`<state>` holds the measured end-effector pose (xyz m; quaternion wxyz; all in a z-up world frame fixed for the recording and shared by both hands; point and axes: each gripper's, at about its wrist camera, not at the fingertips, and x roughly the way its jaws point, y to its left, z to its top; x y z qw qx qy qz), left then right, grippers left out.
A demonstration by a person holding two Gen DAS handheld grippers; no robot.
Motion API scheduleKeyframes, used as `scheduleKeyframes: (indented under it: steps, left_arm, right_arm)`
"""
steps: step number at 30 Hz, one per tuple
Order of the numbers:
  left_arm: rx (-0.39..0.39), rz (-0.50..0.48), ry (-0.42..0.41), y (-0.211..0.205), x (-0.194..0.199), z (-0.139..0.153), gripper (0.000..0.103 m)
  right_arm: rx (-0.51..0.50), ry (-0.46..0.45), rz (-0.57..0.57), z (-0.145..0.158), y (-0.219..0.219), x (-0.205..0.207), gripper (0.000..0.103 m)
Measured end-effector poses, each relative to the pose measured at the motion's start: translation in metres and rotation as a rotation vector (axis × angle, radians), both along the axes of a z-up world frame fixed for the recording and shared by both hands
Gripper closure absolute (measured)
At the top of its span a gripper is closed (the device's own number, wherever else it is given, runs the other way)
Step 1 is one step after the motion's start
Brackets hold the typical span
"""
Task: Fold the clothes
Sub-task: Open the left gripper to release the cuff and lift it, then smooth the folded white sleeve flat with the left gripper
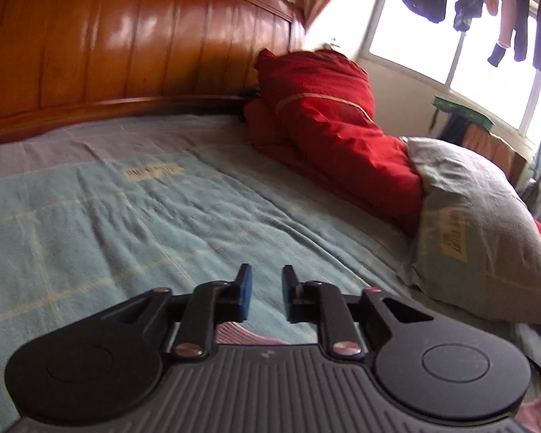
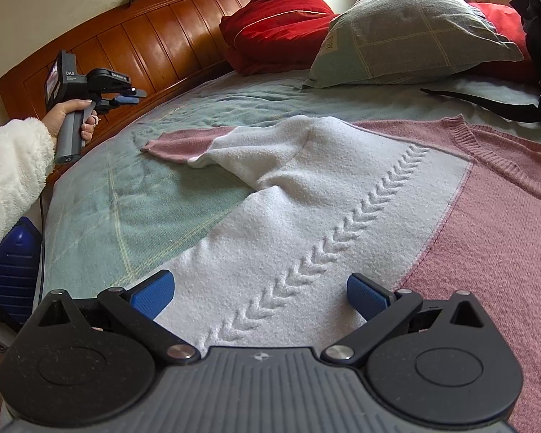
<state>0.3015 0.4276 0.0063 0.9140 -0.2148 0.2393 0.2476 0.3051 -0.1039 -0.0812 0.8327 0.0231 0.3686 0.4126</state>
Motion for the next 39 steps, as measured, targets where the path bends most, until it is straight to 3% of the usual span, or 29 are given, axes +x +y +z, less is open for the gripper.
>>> scheduleKeyframes:
  steps: [3, 8, 11, 13, 16, 20, 22, 27, 31, 37, 39]
  left_arm:
    - [-0.043, -0.124, 0.051, -0.03, 0.013, -0.007, 0.061]
    - [-0.095, -0.407, 0.129, -0.114, 0.038, -0.025, 0.056]
    - [-0.165, -0.554, 0.137, -0.164, 0.048, -0.04, 0.055]
    - [-0.264, -0.628, 0.118, -0.188, 0.052, -0.051, 0.054]
    - [-0.337, -0.681, 0.112, -0.21, 0.054, -0.067, 0.05]
    - [-0.336, -0.629, 0.175, -0.212, 0.047, -0.093, 0.048]
    - [-0.337, -0.594, 0.176, -0.203, 0.039, -0.101, 0.055]
    - [-0.323, -0.566, 0.161, -0.205, 0.049, -0.082, 0.054]
    - [-0.291, -0.559, 0.147, -0.214, 0.063, -0.062, 0.047]
    - [-0.371, -0.599, 0.079, -0.224, 0.107, -0.066, 0.047]
    - [-0.39, -0.6, 0.109, -0.227, 0.117, -0.076, 0.047]
  right_arm:
    - [0.002, 0.001, -0.001, 0.0, 0.0, 0.0, 0.0]
    - [0.002, -0.001, -0.001, 0.0, 0.0, 0.0, 0.0]
    - [0.002, -0.002, -0.001, 0.0, 0.0, 0.0, 0.0]
    - [0.002, -0.002, 0.0, 0.0, 0.0, 0.0, 0.0]
    - [0.003, -0.001, 0.0, 0.0, -0.001, 0.0, 0.0]
    - [0.002, -0.002, -0.002, 0.0, -0.001, 0.0, 0.0]
    - [0.003, 0.003, -0.004, 0.0, -0.002, 0.002, 0.0]
    - [0.022, 0.023, -0.009, -0.001, -0.005, 0.005, 0.0]
    - [0.027, 0.026, -0.01, 0.0, -0.006, 0.004, 0.0]
    - [0.03, 0.026, -0.011, -0.001, -0.005, 0.004, 0.0]
    - [0.03, 0.025, -0.011, -0.001, -0.005, 0.004, 0.0]
